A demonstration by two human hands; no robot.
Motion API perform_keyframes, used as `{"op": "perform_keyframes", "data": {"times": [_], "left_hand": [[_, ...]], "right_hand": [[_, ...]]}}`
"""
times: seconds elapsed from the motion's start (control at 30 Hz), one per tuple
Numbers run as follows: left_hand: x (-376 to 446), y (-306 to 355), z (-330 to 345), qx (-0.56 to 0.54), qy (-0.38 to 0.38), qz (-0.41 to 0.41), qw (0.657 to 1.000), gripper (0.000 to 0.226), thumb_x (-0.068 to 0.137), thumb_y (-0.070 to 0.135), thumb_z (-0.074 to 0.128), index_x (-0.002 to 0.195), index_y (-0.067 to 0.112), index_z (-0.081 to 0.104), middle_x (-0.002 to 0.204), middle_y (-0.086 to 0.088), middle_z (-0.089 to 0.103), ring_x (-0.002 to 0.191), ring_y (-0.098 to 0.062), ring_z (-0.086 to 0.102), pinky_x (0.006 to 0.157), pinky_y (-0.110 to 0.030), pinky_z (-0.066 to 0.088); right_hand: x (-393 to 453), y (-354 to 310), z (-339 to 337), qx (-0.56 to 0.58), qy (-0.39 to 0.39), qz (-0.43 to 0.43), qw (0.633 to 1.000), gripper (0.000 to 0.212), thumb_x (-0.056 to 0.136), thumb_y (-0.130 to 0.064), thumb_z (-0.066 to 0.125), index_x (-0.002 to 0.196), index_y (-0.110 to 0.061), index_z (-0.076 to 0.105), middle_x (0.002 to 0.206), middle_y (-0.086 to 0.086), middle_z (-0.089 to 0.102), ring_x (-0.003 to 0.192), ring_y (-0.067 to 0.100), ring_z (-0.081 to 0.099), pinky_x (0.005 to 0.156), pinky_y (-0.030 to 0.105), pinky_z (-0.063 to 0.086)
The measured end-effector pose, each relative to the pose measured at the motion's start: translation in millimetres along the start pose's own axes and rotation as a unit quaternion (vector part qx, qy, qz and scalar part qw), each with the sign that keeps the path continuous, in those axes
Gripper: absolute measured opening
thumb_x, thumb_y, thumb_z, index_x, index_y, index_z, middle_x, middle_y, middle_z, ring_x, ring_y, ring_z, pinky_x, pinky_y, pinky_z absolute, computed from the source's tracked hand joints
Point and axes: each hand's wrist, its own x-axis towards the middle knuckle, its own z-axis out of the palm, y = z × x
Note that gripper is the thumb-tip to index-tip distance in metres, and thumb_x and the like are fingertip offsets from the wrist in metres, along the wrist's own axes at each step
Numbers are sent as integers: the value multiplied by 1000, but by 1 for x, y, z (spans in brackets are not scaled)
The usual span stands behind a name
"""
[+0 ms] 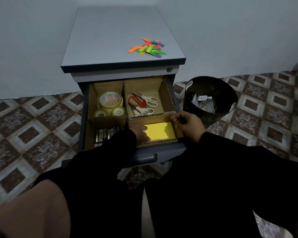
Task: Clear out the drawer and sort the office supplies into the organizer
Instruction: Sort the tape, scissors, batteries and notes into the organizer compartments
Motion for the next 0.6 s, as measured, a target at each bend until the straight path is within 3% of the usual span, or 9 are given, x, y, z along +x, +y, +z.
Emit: {"op": "perform_keyframes", "data": {"times": [0.07,0.2,0.3,0.4,0.53,0.6], "left_hand": [[2,-2,1,-14,-3,-19,1000,48,89,16,60,133,2,47,137,-16,49,126,-29,46,101,-30,37],[5,-2,5,-89,-25,-30,995,59,83,5,67,136,3,43,136,-19,49,124,-31,49,103,-35,42],[6,-1,9,-149,-23,-18,988,74,77,-5,70,142,7,36,137,-21,45,125,-32,47,101,-38,43],[10,-3,12,-173,-15,-15,985,71,78,-6,69,141,8,38,135,-20,47,123,-32,48,100,-39,45],[16,-4,12,-255,-25,-42,966,66,79,-10,66,137,6,41,135,-23,46,121,-35,49,99,-44,45],[19,-5,14,-266,-32,-49,962,64,79,-11,66,136,5,42,123,-20,53,115,-31,51,95,-44,48]], "right_hand": [[1,8,-4,-75,26,-29,996,22,84,6,53,95,-10,63,104,7,58,99,21,53,90,21,39],[4,17,-7,-126,33,-33,991,31,80,-1,63,111,-8,62,113,17,51,108,34,49,96,41,42],[4,15,-7,-101,19,-31,994,40,83,-3,63,121,-11,57,121,14,48,113,29,48,98,29,39],[2,14,-6,-90,26,-31,995,42,85,3,57,125,-9,54,126,15,46,115,25,49,91,16,34],[3,18,-7,-89,33,-9,995,44,87,0,55,130,-9,51,130,15,47,118,26,50,91,15,34],[4,19,-6,-95,29,-6,995,43,88,-1,56,131,-8,50,129,15,49,117,27,51,92,17,35]]}}
